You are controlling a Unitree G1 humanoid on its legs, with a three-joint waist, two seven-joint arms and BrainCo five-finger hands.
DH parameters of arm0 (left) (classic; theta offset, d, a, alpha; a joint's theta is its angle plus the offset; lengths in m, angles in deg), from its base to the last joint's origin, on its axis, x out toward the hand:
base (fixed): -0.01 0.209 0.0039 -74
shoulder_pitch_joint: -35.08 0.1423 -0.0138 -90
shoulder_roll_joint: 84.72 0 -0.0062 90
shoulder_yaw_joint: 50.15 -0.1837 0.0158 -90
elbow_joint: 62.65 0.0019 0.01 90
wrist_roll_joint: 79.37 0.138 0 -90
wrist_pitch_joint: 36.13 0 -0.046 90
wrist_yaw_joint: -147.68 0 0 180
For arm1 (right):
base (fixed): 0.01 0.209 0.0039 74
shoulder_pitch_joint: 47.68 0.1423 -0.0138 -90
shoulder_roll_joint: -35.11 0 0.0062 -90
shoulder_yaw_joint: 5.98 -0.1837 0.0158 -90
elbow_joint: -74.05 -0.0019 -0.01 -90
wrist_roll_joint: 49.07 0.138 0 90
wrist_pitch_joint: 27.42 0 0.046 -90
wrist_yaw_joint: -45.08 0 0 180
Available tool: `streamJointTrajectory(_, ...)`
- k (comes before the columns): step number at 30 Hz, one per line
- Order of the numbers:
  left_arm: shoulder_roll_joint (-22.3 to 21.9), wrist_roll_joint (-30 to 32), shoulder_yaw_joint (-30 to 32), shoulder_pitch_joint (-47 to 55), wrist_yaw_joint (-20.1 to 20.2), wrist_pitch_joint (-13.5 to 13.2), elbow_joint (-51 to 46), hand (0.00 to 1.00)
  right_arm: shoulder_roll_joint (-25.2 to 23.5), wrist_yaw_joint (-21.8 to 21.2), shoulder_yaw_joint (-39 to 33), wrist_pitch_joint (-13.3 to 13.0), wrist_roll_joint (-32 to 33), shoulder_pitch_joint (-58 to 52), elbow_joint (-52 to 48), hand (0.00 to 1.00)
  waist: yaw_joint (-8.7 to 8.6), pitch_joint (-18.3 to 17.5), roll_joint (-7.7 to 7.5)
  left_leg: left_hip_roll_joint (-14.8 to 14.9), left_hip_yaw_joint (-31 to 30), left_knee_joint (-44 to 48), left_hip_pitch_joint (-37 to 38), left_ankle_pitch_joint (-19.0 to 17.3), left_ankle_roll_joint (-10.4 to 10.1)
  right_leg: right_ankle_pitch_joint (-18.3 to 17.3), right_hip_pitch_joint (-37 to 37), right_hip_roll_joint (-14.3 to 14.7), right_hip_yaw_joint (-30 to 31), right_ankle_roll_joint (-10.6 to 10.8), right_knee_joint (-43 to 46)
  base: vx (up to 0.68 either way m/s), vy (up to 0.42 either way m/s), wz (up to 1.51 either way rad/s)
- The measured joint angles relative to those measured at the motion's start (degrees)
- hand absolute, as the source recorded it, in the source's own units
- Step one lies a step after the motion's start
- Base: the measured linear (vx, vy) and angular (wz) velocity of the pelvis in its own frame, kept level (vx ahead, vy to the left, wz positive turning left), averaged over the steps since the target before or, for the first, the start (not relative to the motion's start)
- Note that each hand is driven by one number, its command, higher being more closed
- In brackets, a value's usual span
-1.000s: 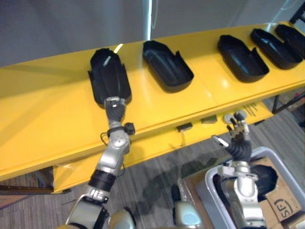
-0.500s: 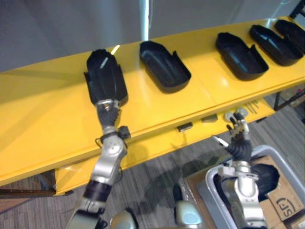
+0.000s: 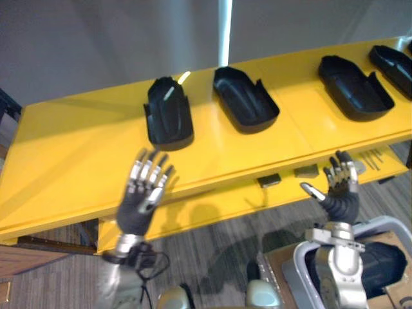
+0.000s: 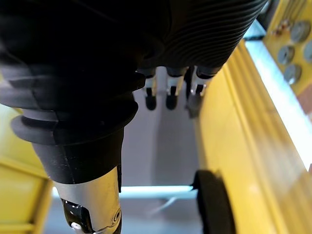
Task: Walk over and take plastic housings, then place them on the shelf
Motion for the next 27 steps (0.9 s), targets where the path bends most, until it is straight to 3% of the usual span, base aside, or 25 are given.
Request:
streamJointTrajectory(4, -0.81, 1.21, 6.17, 0.06, -6.73, -1.08, 0.49, 0.0, 0.77, -4.32, -0.04, 0.17, 2.54, 3.42, 1.4, 0.0, 1.42, -2.07, -0.66, -0.45, -1.94, -1.79, 0.69, 1.22, -0.27, 0.01, 1.68, -0.15, -2.03, 0.01, -0.86, -0.01, -0.009, 0.28)
streamJointTrajectory(5, -0.91, 4.12, 7.02, -0.04, -11.59, -0.72, 1.87, 0.0, 1.28, -5.7, -0.03, 0.53, 3.23, 7.11, 4.01, 0.0, 1.64, -2.43, -1.2, -0.53, -2.96, -2.25, 0.67, 1.61, -0.3, 0.01, 2.53, -0.22, -3.34, 0.01, -1.29, -0.02, -0.023, 0.34)
streamJointTrajectory(6, -0.94, 5.57, 7.29, -0.31, -13.74, -0.59, 3.41, 0.0, 1.75, -6.27, -0.03, 0.75, 3.86, 9.24, 5.58, 0.0, 1.87, -2.55, -1.41, -0.62, -3.58, -2.32, 0.64, 1.76, -0.31, 0.01, 2.93, -0.23, -3.86, 0.01, -1.37, -0.07, -0.035, 0.44)
streamJointTrajectory(7, -1.48, 8.95, 8.54, -1.13, -19.42, 1.16, 8.56, 0.0, 3.27, -7.47, 0.09, 1.91, 5.56, 15.6, 10.53, 0.0, 3.34, -3.09, -1.87, -0.71, -4.4, -2.49, 0.46, 2.11, -0.45, -0.01, 3.3, -0.24, -4.89, -0.01, -1.48, -0.06, -0.023, 0.27)
streamJointTrajectory(9, -2.28, 10.2, 9.55, -1.16, -22.48, 2.02, 12.61, 0.0, 4.31, -8.0, 0.29, 2.7, 6.59, 20.25, 13.96, 0.0, 3.93, -3.44, -1.99, -0.86, -5.64, -2.46, -0.39, 2.4, -0.56, -0.01, 3.29, -0.34, -5.85, -0.02, -1.49, -0.05, -0.018, 0.41)
streamJointTrajectory(10, -3.43, 12.55, 10.82, -1.61, -25.51, 3.56, 17.89, 0.0, 5.89, -8.5, 0.35, 3.7, 6.96, 25.59, 17.62, 0.0, 4.39, -3.53, -2.17, -1.0, -7.07, -2.1, -1.64, 2.68, -0.71, -0.02, 3.3, -0.56, -7.76, -0.06, -1.42, -0.04, -0.019, 0.54)
streamJointTrajectory(13, -3.47, 14.98, 11.86, -1.8, -29.38, 5.24, 29.98, 0.0, 9.04, -9.15, 1.22, 5.27, 9.76, 33.48, 23.66, 0.0, 6.28, -3.63, -2.02, -1.09, -9.54, -1.08, -3.47, 3.04, -0.51, -0.12, 3.48, -0.49, -9.92, -0.28, -1.18, -0.01, -0.012, 0.45)
streamJointTrajectory(16, -3.44, 19.4, 12.77, -2.1, -30.43, 5.4, 41.67, 0.0, 10.47, -11.02, 1.29, 7.14, 12.03, 38.1, 28.47, 0.0, 7.45, -3.63, -1.97, -1.6, -10.77, -1.0, -3.2, 3.35, -0.43, -0.32, 4.7, -0.59, -11.12, -0.56, -1.08, 0.03, 0.009, 0.31)
streamJointTrajectory(18, -3.48, 23.51, 12.41, -1.7, -30.13, 5.4, 48.34, 0.0, 13.03, -10.66, 1.31, 7.9, 8.67, 42.22, 34.1, 0.0, 7.95, -3.6, -1.93, -2.0, -11.97, -0.95, -3.12, 3.41, -0.36, -1.04, 5.11, -0.87, -11.52, -1.23, 0.01, 0.02, 0.03, 0.27)
streamJointTrajectory(21, -3.46, 23.55, 10.24, -1.34, -28.76, 5.12, 53.25, 0.0, 16.69, -9.19, 1.33, 8.39, 3.35, 47.72, 41.62, 0.0, 8.33, -3.39, -1.57, -2.84, -12.41, -1.04, -2.95, 3.56, -0.12, -2.68, 5.02, -1.81, -11.53, -0.45, 1.55, -0.01, 0.022, 0.11)
streamJointTrajectory(27, -4.26, 22.9, 8.56, -1.59, -26.25, 3.06, 59.06, 0.0, 22.49, -11.34, 1.33, 8.52, 4.75, 52.17, 47.89, 0.0, 8.3, -1.92, 0.93, -3.26, -12.7, -3.75, -2.2, 5.5, -0.13, -4.84, 2.84, -2.69, -11.45, -0.23, 5.8, -0.02, -0.005, 0.04)
